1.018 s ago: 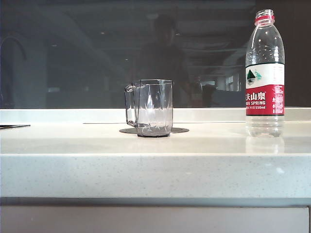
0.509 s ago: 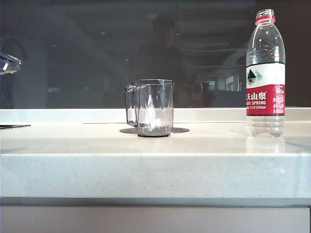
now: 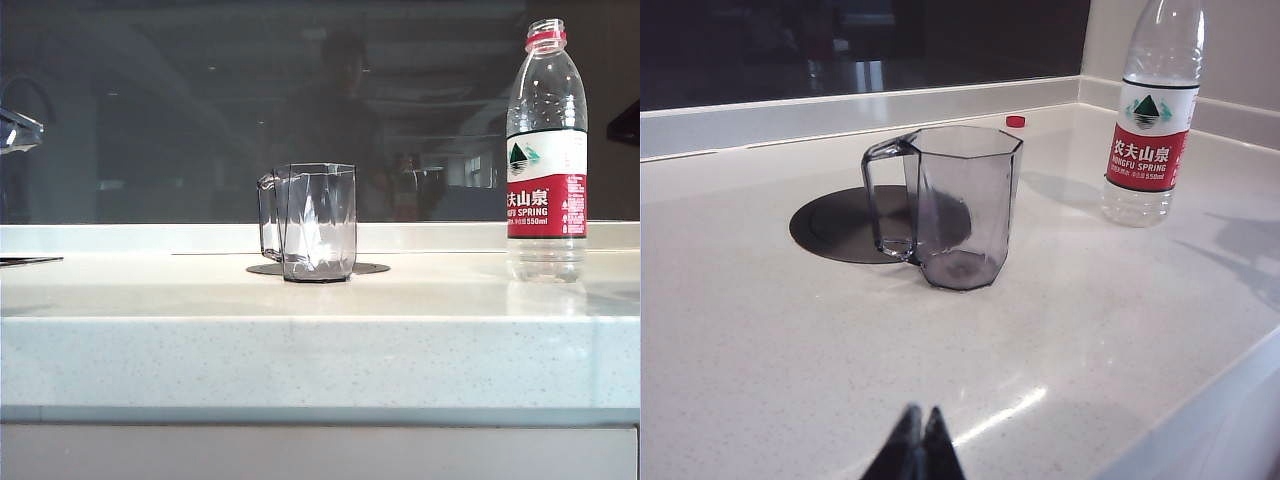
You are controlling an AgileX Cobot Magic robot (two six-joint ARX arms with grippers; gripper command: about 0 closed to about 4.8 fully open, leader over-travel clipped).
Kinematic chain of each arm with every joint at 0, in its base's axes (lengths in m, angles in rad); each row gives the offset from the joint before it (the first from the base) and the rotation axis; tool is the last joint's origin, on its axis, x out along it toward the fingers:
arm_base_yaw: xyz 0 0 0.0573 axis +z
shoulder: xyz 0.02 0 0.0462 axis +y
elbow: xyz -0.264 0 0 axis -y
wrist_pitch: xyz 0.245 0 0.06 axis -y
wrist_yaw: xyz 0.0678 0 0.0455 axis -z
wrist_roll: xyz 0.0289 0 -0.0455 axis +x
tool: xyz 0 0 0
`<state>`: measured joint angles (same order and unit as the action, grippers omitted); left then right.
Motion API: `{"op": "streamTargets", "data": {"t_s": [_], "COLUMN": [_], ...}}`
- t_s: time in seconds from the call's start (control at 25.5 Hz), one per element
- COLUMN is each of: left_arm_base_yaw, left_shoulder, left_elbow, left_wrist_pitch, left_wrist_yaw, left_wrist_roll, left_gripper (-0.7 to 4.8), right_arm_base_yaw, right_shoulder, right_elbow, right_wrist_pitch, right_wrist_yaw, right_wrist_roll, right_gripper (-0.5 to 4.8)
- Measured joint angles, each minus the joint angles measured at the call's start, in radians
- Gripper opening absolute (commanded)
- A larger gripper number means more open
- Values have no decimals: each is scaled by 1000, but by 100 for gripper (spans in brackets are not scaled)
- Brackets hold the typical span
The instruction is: Pick up the mineral water bottle on the table and pour water into the mug until it's half full.
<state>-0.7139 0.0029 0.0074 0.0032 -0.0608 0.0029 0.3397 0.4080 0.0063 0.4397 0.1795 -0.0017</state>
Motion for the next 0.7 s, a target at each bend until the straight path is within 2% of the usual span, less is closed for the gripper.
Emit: {"op": "streamTargets", "data": {"t_s": [0.23, 0.39, 0.7], "left_arm_base_yaw": [0, 0, 0], "left_shoulder": [0, 0, 1], "left_elbow": [0, 0, 0], "left_wrist_pitch": [0, 0, 0], "left_wrist_yaw": [0, 0, 0], "left_wrist_roll": [0, 0, 0], "left_gripper": [-4, -4, -4], "right_arm_base_yaw": [-5, -5, -5], "right_shoulder": [302, 626, 1077], "right_elbow": [0, 27, 175], "right_wrist_pitch": [294, 617, 932], "right_wrist_yaw": [-23, -23, -3], "right_wrist_roll": [-3, -3, -5], "right_gripper": [479, 479, 479]}}
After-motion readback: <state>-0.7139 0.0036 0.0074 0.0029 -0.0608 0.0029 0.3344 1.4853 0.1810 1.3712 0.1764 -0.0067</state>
